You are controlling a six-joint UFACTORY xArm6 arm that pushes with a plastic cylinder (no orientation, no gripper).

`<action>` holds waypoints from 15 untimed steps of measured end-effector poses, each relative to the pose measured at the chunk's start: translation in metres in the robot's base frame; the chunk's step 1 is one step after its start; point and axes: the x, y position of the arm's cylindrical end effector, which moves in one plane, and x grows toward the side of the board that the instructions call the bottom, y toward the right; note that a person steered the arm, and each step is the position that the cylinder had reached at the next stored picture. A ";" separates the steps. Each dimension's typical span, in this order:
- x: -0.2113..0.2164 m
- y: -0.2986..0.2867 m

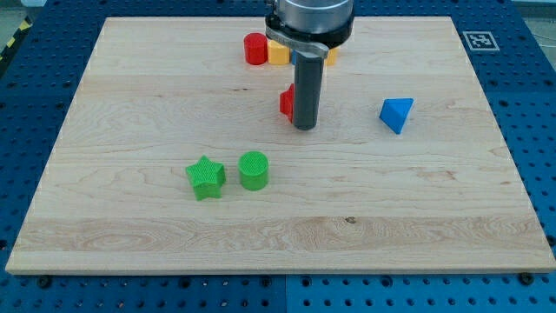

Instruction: Move the red star into the yellow heart and blue cube

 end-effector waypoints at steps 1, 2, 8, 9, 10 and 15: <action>-0.022 0.000; -0.041 0.000; -0.011 -0.030; -0.011 -0.051; -0.011 -0.067; -0.054 -0.071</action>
